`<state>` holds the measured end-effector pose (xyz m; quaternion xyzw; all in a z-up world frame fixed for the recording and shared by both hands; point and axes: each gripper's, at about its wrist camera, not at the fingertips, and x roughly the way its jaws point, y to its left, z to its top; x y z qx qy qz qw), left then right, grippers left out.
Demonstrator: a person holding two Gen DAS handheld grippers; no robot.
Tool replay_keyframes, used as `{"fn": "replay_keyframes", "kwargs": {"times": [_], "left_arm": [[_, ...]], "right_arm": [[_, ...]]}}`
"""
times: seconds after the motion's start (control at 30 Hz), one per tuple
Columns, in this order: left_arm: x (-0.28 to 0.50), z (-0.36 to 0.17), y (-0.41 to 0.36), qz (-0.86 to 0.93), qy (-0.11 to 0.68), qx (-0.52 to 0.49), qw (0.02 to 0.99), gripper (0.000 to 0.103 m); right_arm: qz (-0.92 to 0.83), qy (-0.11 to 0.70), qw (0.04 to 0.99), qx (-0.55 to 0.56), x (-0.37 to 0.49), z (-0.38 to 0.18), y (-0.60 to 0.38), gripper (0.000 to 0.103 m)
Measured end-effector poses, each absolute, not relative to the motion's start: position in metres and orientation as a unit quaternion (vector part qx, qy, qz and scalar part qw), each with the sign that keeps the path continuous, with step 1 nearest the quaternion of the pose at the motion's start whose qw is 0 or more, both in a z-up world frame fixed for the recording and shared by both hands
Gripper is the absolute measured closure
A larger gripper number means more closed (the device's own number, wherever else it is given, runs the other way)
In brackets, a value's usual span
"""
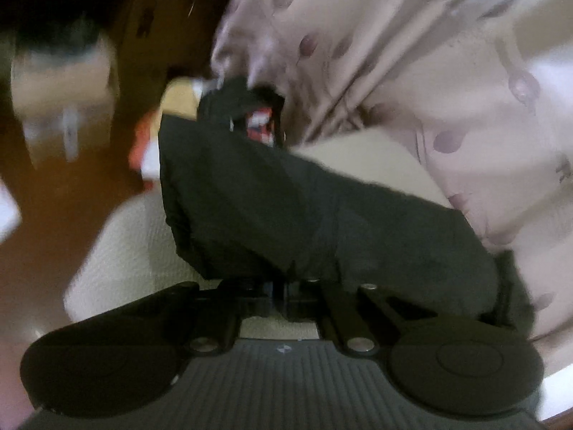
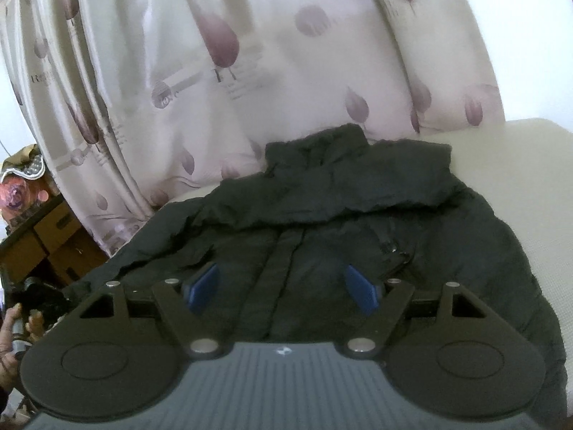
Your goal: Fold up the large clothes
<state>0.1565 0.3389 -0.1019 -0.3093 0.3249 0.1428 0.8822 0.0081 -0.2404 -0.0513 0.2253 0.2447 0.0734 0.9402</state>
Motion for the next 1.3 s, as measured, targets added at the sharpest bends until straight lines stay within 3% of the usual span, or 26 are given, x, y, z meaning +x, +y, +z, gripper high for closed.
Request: {"fn": "replay_keyframes", "kwargs": {"times": [0.3,0.57,0.8,1.07,1.17,1.2,1.27,1.3], "left_arm": [[0.198,0.020,0.264,0.105,0.232,-0.214,0.943,0.100],[0.239,0.099,0.104,-0.024,0.193,-0.142,0.970,0.100],[0.252,0.099,-0.055,-0.152,0.193,-0.072,0.967,0.100],[0.268,0.026,-0.185,-0.245,0.247,-0.001,0.938,0.099],[0.272,-0.009,-0.204,-0.269,0.268,0.018,0.925,0.091],[0.272,-0.018,-0.208,-0.274,0.270,0.024,0.923,0.084],[0.273,-0.032,-0.207,-0.285,0.276,0.024,0.918,0.061],[0.271,-0.034,-0.203,-0.291,0.275,0.018,0.916,0.042]], "right_arm": [[0.063,0.231,0.936,0.257,0.005,-0.055,-0.260,0.025],[0.050,0.226,0.930,0.286,0.003,-0.067,-0.289,0.025],[0.035,0.217,0.927,0.305,-0.003,-0.075,-0.323,0.025],[0.024,0.214,0.922,0.321,0.000,-0.085,-0.357,0.025],[0.026,0.218,0.920,0.326,0.002,-0.089,-0.363,0.025],[0.026,0.219,0.919,0.326,0.003,-0.091,-0.364,0.025],[0.026,0.222,0.919,0.325,0.004,-0.093,-0.367,0.024],[0.025,0.222,0.919,0.325,0.005,-0.093,-0.369,0.024]]}}
